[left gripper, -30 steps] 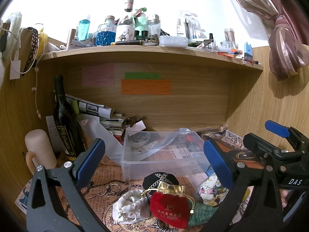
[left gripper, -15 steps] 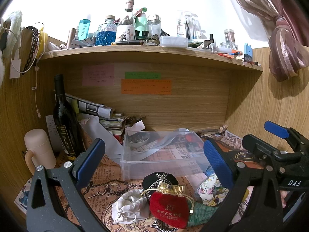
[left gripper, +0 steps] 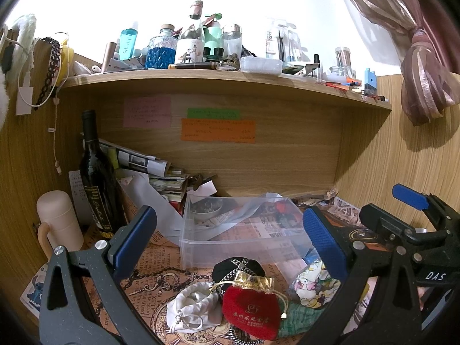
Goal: Organize soft objects
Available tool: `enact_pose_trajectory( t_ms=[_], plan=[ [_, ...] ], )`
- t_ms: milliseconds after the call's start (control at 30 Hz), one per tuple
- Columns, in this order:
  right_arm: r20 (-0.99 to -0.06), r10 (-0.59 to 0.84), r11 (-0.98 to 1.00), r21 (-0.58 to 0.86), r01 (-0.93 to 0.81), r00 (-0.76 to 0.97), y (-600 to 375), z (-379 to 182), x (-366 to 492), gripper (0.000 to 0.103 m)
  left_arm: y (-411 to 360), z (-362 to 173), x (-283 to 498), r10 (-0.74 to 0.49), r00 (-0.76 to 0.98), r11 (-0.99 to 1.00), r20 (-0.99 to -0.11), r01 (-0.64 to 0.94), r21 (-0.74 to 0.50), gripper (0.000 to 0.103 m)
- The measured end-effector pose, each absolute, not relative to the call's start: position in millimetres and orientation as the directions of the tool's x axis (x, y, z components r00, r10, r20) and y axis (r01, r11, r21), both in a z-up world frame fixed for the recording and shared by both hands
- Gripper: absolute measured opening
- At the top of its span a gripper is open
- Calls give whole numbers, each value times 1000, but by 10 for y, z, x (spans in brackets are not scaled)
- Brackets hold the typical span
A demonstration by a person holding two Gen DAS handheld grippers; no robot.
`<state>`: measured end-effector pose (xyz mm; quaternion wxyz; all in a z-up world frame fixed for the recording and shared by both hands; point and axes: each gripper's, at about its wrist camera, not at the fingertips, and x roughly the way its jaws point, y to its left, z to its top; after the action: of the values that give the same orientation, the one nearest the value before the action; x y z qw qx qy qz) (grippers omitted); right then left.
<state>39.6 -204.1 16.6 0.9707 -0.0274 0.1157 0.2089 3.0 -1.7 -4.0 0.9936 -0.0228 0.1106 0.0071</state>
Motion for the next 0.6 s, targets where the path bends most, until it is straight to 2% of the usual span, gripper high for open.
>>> enact_pose_trajectory(
  t_ms=[333,600],
  plan=[
    [-248,397,911,-11,-412,884,-2010,149,391,103,-24,-28,28,-5,974,999,-228,-5,-42,103],
    [-317,380,915,-12,-404,869,-2037,-9,498,103,-23,-218,130,-54,947,998,-316,39,-56,103]
  ],
)
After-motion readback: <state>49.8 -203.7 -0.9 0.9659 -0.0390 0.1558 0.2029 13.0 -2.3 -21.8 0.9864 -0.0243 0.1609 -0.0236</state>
